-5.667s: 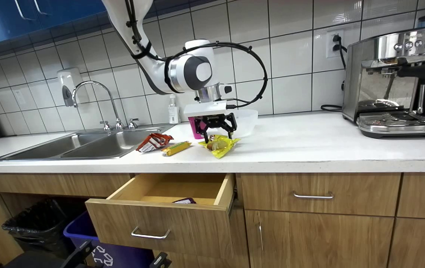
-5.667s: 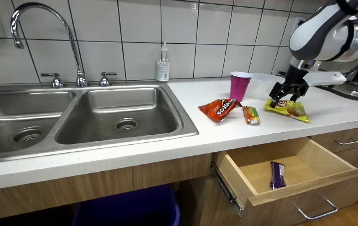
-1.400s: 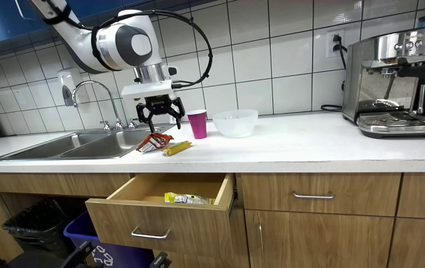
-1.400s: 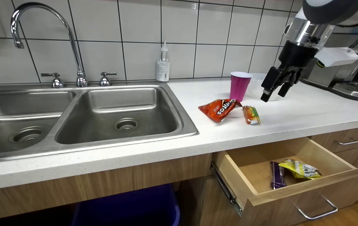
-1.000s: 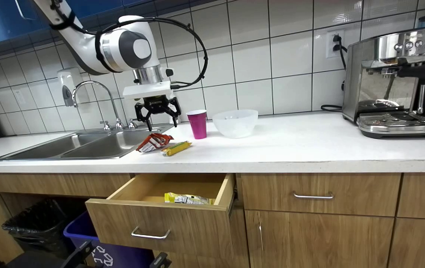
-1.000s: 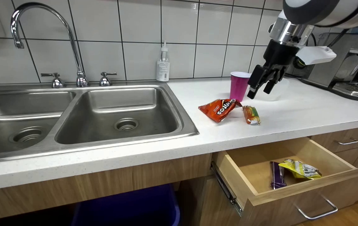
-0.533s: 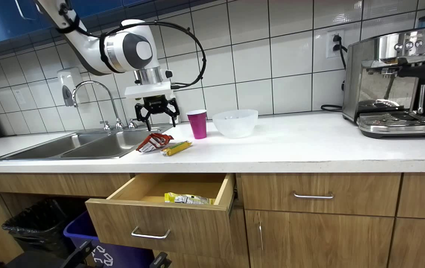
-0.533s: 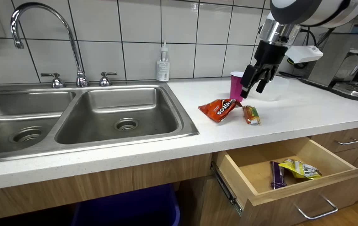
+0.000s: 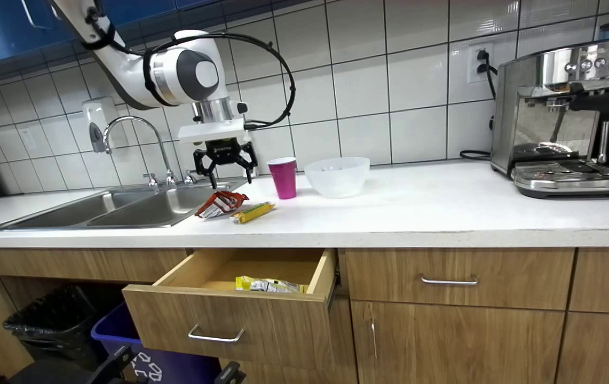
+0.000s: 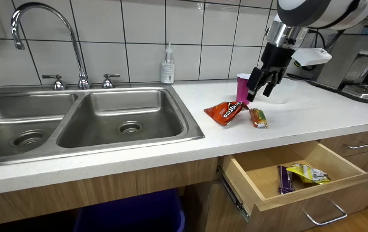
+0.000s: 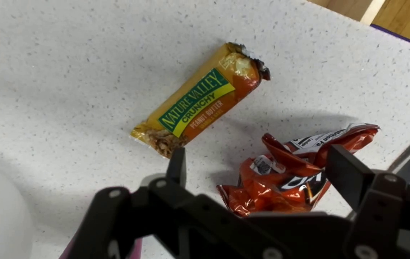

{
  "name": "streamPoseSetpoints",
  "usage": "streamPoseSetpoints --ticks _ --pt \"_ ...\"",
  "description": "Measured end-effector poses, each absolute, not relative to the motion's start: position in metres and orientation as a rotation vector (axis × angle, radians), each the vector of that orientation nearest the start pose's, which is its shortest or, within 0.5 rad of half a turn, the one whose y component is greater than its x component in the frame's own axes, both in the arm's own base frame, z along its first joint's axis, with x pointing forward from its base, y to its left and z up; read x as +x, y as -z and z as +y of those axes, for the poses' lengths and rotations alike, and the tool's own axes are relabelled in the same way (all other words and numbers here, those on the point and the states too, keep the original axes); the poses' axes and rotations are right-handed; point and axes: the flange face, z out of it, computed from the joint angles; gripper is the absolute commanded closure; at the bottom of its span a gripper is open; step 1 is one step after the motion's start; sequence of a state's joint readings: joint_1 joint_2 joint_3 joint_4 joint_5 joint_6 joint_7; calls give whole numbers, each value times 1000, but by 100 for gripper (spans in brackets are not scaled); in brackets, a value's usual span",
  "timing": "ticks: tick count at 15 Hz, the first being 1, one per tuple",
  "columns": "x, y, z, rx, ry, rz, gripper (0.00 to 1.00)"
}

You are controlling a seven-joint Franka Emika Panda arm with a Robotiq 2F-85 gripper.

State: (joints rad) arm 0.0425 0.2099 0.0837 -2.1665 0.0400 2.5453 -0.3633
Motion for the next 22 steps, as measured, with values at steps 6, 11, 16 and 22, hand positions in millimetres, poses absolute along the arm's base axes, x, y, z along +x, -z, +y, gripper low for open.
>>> streamPoseSetpoints --ticks 6,11,16,22 --pt "574 -315 99 -3027 341 -617 0" --pt "585 -306 117 -3022 416 -530 0" --pt "605 -290 123 -3044 502 -478 0" --pt "628 -270 132 -3055 527 -461 0"
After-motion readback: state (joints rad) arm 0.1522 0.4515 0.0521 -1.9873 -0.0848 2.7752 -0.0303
